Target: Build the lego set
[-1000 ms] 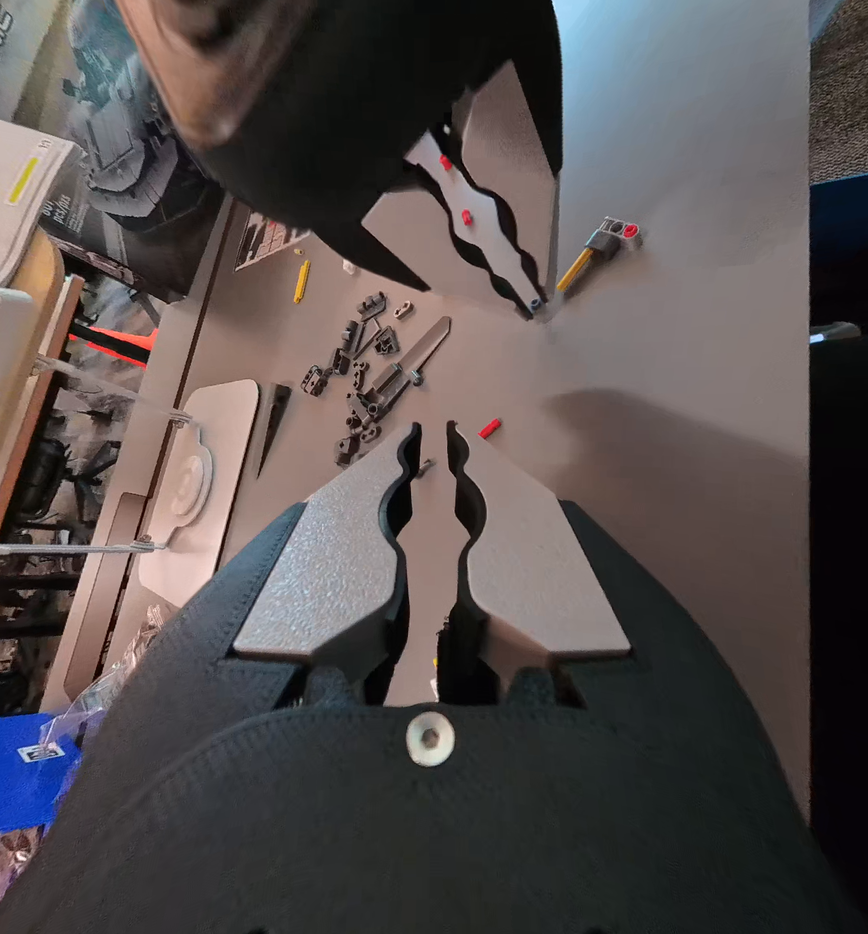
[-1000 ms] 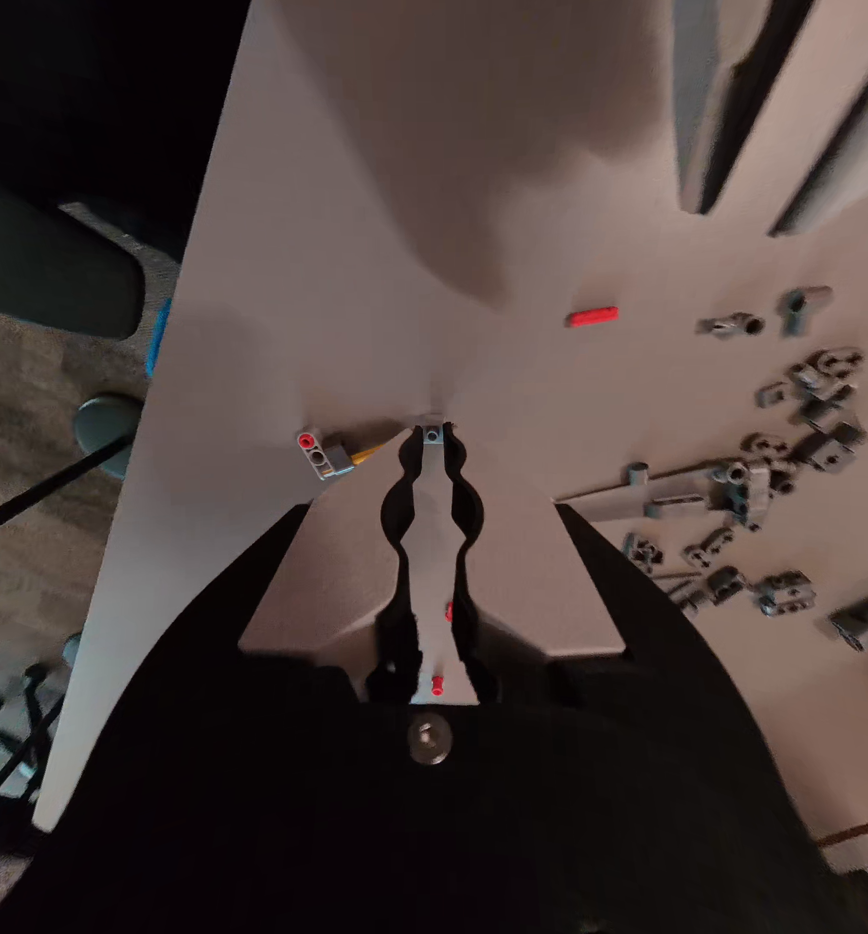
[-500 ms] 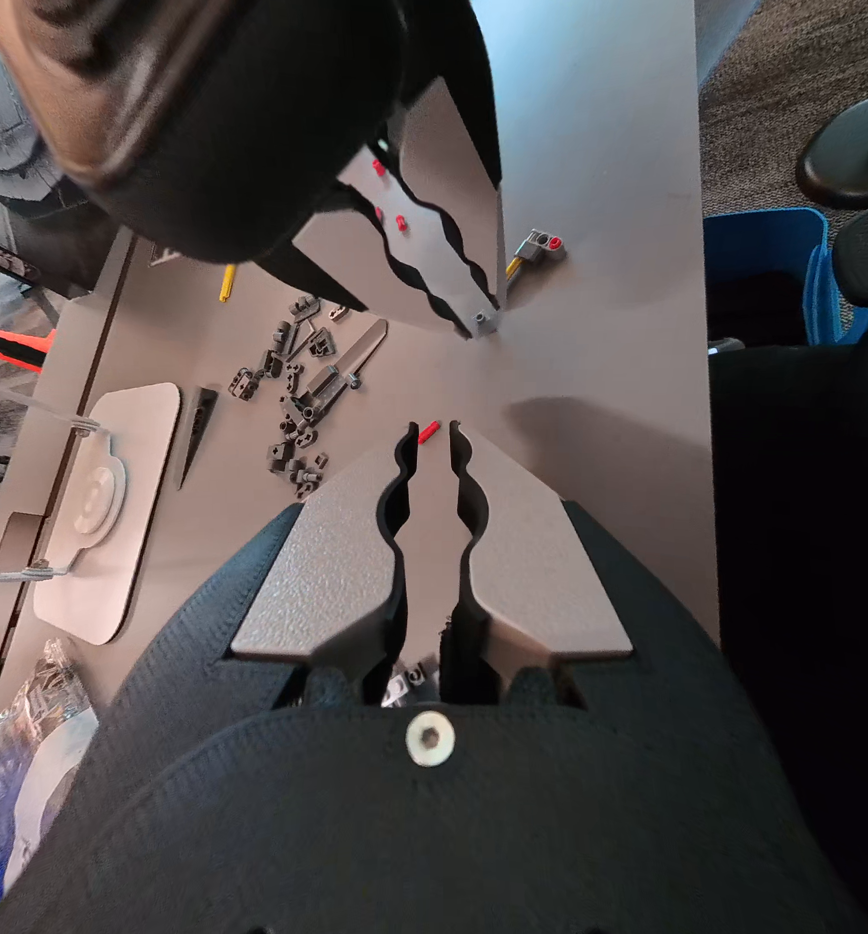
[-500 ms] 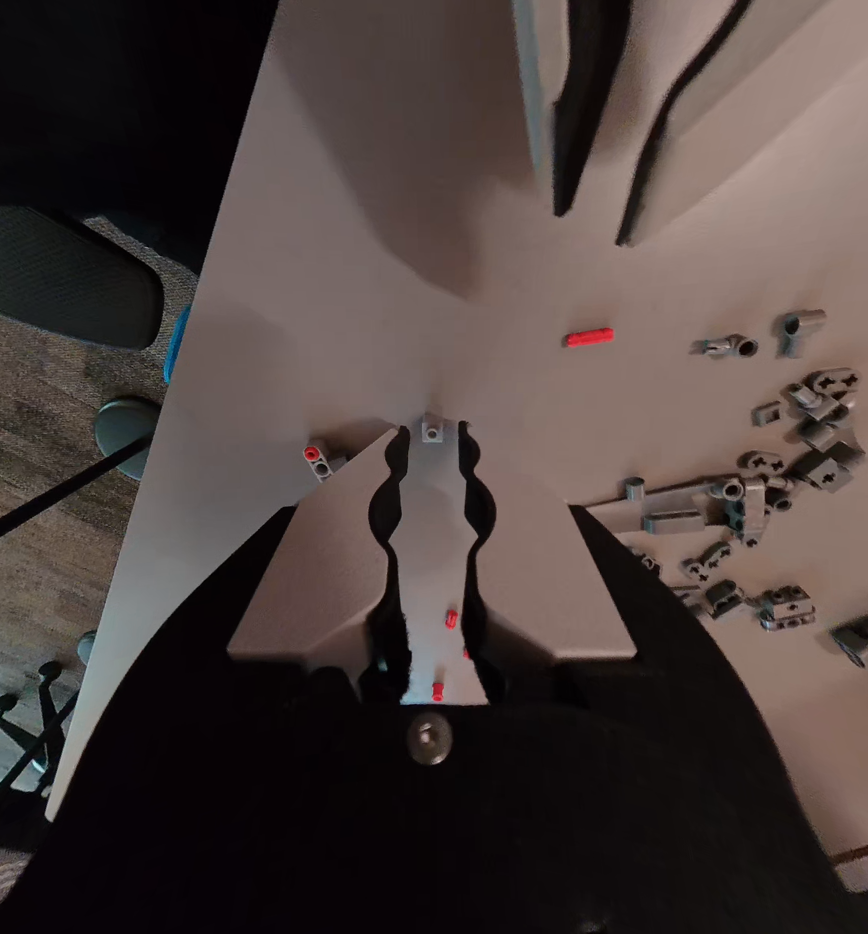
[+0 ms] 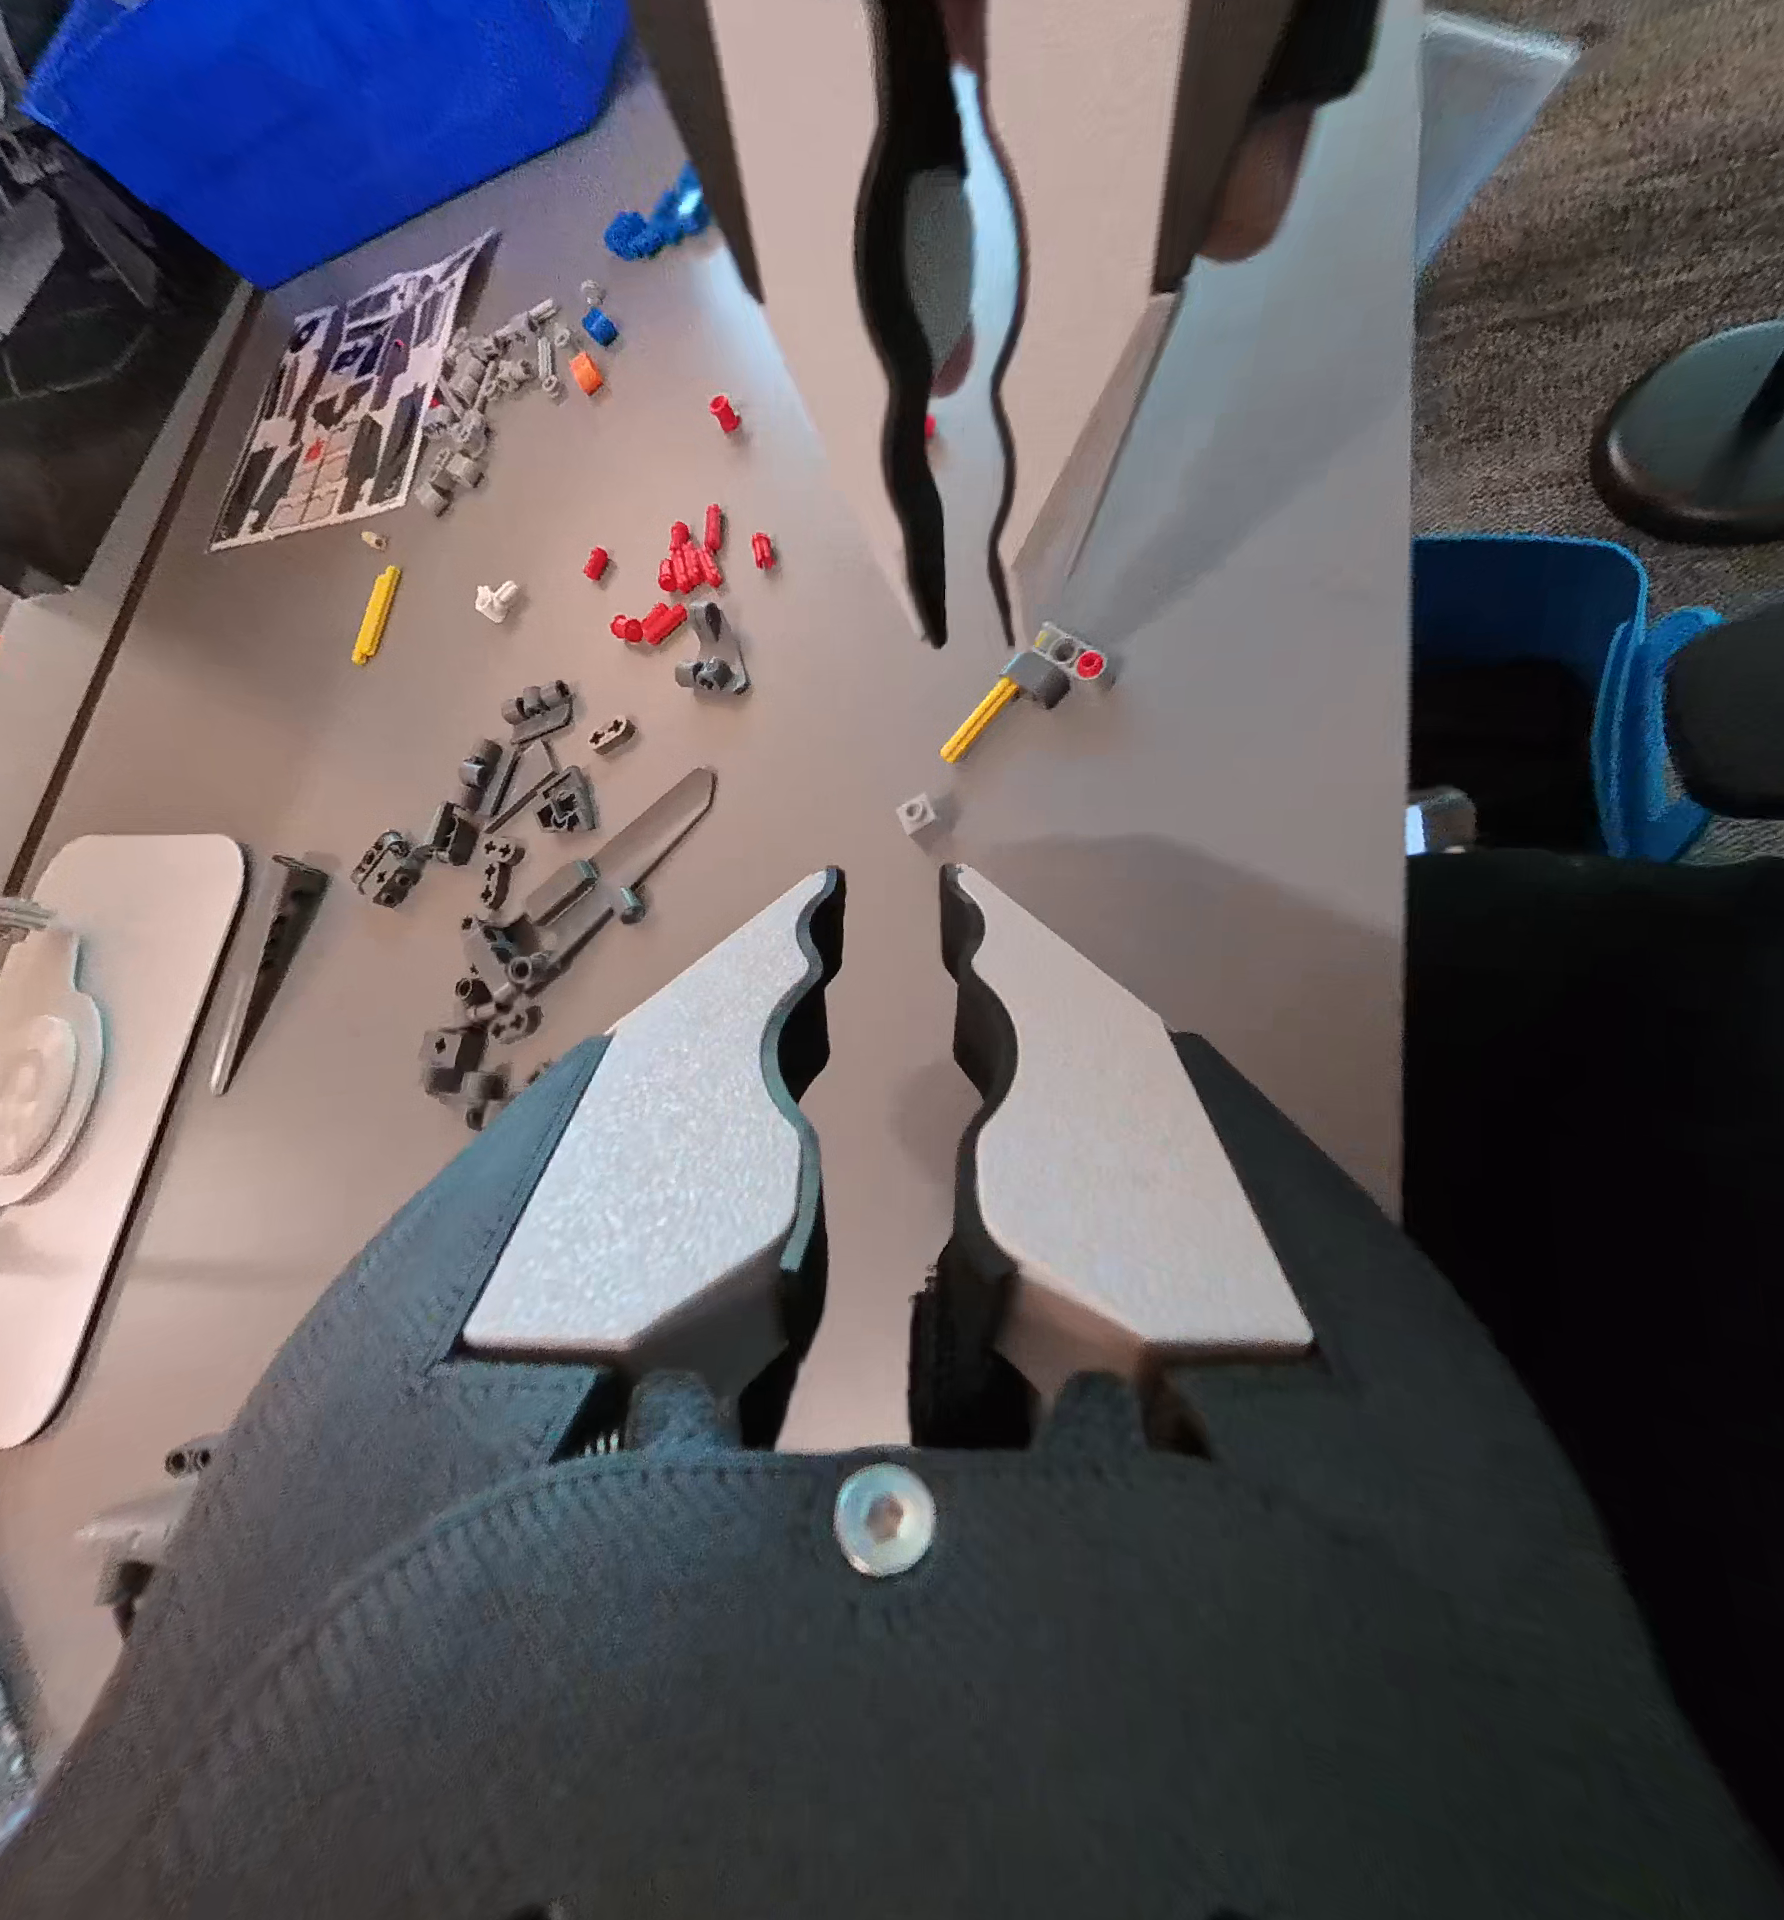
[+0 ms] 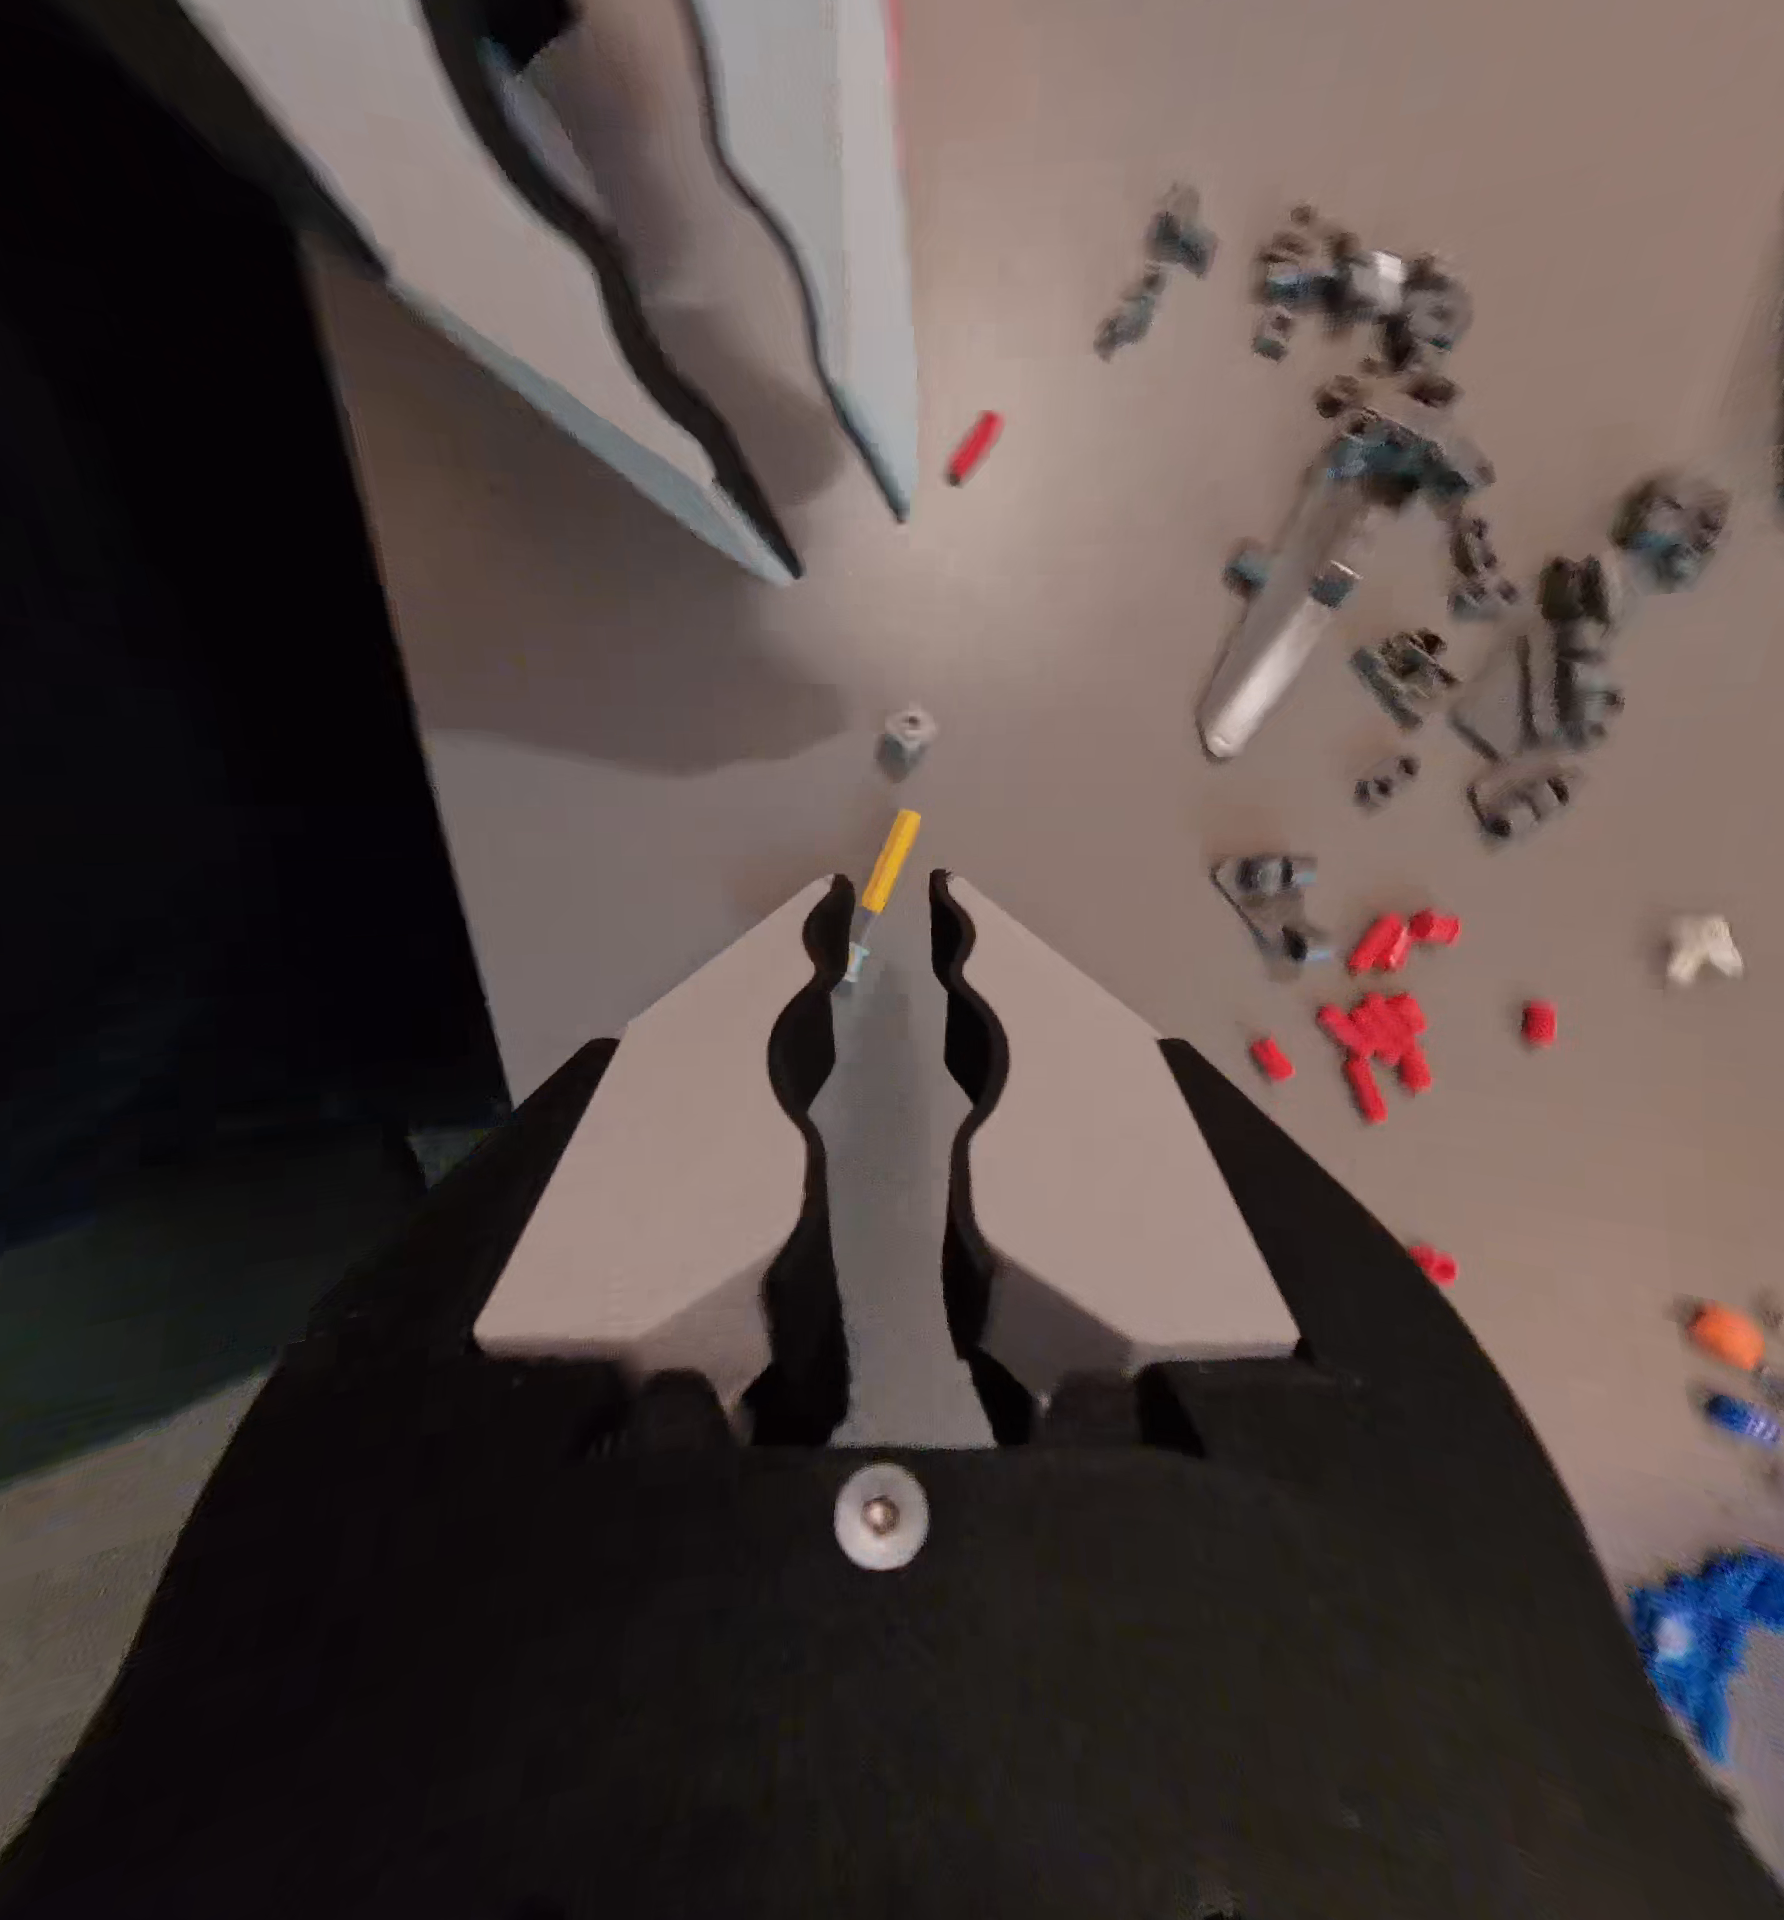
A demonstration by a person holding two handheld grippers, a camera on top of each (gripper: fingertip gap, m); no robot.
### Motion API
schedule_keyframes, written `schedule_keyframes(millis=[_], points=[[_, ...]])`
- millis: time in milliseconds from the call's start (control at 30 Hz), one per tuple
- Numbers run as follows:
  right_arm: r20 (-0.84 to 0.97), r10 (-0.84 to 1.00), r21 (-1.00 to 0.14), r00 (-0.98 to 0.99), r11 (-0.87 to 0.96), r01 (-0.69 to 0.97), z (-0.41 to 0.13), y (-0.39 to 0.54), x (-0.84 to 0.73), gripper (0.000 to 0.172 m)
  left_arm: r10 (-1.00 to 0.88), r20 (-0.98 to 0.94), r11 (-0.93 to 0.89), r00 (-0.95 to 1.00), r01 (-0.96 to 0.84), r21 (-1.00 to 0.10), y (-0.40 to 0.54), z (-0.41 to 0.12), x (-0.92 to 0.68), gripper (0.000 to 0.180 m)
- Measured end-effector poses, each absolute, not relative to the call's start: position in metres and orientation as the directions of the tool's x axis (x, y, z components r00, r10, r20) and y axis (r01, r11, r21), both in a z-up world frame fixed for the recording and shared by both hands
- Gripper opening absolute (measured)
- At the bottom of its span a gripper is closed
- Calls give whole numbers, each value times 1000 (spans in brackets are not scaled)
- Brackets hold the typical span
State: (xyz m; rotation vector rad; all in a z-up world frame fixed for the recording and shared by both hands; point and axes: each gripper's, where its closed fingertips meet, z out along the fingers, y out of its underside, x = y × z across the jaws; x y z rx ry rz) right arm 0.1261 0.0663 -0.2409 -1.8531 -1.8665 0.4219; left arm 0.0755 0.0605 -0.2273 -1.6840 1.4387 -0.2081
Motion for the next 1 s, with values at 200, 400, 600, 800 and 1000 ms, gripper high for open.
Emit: schedule_keyframes(millis=[200,400,600,800,1000], points=[[29,982,-663,187,-121,739,-238,65,132,20,-858,-410,26,310,-770,-637,75,-246,83,15],[4,972,-702,234,-164,693,-253,55,134,29,-861,-407,7,306,-792,-610,79,-256,87,14],[38,947,-727,319,-193,659,-261,59,133,27,-864,-411,6,290,-811,-585,79,-262,89,12],[74,935,-725,346,-187,663,-261,60,131,21,-855,-437,16,281,-827,-563,82,-264,90,5],[60,940,-733,335,-186,654,-260,57,131,21,-856,-436,17,278,-828,-560,80,-264,90,4]])
